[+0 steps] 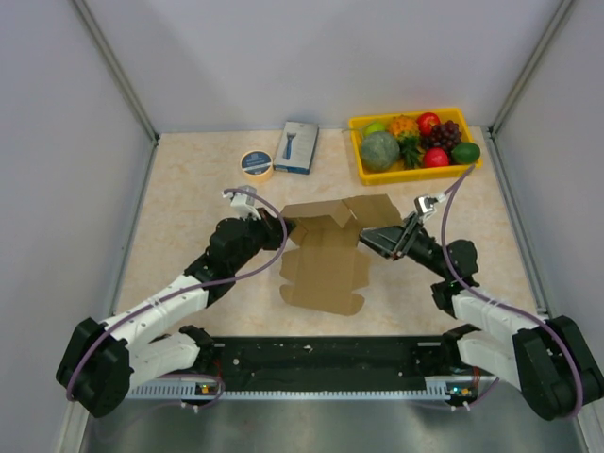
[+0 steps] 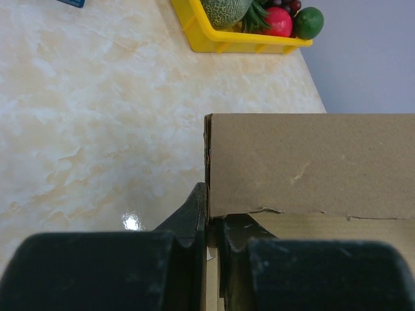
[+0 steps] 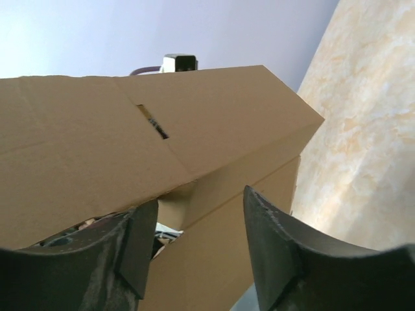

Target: Fold the paper box

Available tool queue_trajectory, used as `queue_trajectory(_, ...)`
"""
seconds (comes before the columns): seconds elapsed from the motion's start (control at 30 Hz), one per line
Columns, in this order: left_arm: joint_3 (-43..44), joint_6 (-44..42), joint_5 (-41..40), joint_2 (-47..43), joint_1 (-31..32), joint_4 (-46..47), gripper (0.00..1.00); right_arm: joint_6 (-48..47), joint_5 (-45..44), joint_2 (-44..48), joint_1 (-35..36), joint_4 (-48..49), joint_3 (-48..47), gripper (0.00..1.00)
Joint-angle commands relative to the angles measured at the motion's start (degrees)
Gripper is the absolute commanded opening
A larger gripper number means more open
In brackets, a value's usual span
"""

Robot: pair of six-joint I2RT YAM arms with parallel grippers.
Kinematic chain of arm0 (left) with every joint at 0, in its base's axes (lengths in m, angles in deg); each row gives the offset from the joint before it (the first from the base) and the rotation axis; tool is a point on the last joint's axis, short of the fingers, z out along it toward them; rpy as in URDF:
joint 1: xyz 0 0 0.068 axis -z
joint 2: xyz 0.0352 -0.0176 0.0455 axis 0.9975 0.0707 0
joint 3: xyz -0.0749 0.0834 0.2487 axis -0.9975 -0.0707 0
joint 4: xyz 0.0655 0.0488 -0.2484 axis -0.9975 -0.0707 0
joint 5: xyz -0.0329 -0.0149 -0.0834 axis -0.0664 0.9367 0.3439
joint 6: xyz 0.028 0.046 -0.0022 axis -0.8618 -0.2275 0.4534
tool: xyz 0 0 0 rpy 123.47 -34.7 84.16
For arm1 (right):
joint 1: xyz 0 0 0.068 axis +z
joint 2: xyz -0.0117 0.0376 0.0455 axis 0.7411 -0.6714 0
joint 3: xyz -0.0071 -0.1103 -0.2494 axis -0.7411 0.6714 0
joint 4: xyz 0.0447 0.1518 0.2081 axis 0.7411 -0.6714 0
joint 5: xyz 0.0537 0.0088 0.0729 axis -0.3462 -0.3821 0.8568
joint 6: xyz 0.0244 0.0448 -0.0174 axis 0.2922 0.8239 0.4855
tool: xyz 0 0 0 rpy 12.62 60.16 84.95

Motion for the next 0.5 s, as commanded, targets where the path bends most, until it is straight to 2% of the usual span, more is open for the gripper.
queue_trajectory(0.0,0.28,1.53,2.98,-1.17,0.04,4.83,0.00,-3.18,-1.65,-0.61,2.04,-2.11,-2.69,0.52)
queue_trajectory(0.17,0.45,1.62,2.37,-1.78,0.04,4.83,0.00,-3.27,-3.84,-1.32,3.28,-1.84,-2.25,0.51)
queue_trajectory(0.27,0.45,1.10,1.75,-2.22,0.22,4.66,0.00,-4.23,-4.81,-0.62,3.28,-4.64,-2.87,0.42)
queue_trajectory(0.3,0.54,0.66,1.40,-2.31,0.56,4.40,0.00,-4.41,-5.17,0.17,3.37,-5.61,-2.96,0.30)
queue_trajectory(0.37,0.98,-0.13,0.17,-2.66,1.35,3.17,0.00,-5.64,-6.30,1.05,3.45,-10.95,-3.75,0.14)
queue_trajectory(0.4,1.24,-0.92,-2.36,-2.58,2.14,2.55,0.00,-6.34,-6.75,2.10,3.89,-12.99,-3.92,0.02)
queue_trajectory(0.47,2.12,-1.98,-4.57,-2.31,3.02,1.33,0.00,-8.45,-8.42,3.51,4.33,-17.20,-4.89,0.00)
